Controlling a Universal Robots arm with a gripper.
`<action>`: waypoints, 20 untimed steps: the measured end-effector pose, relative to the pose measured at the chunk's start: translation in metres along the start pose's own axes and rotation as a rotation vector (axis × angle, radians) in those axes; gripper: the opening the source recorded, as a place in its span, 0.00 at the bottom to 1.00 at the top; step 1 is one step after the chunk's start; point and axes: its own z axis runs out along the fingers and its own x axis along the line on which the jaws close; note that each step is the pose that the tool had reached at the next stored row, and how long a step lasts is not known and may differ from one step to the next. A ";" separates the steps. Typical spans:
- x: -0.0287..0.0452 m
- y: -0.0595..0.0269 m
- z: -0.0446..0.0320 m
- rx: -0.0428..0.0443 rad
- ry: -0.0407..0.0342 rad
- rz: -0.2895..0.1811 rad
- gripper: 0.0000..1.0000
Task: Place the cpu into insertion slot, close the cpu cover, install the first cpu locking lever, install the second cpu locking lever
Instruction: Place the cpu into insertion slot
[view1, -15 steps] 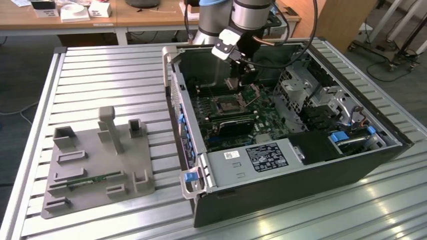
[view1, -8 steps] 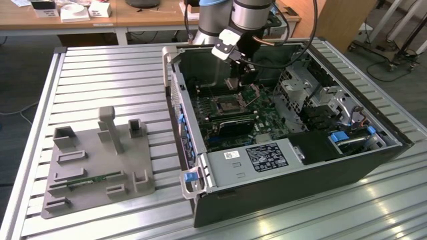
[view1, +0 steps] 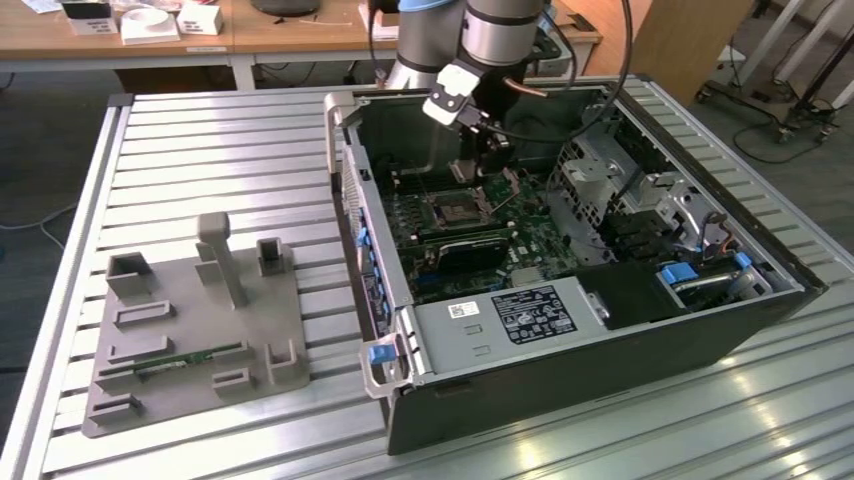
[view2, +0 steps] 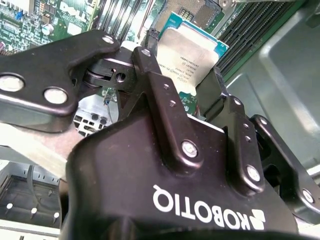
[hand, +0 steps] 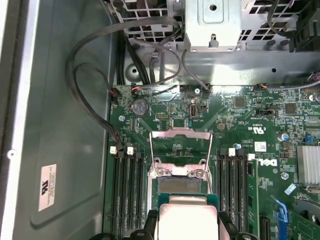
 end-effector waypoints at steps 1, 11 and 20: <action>0.0000 -0.0001 0.0018 0.0000 0.0000 0.000 0.54; 0.0047 -0.0035 0.0200 -0.0002 -0.0024 0.015 0.54; 0.0054 -0.0073 0.0361 0.0001 -0.0026 0.017 0.54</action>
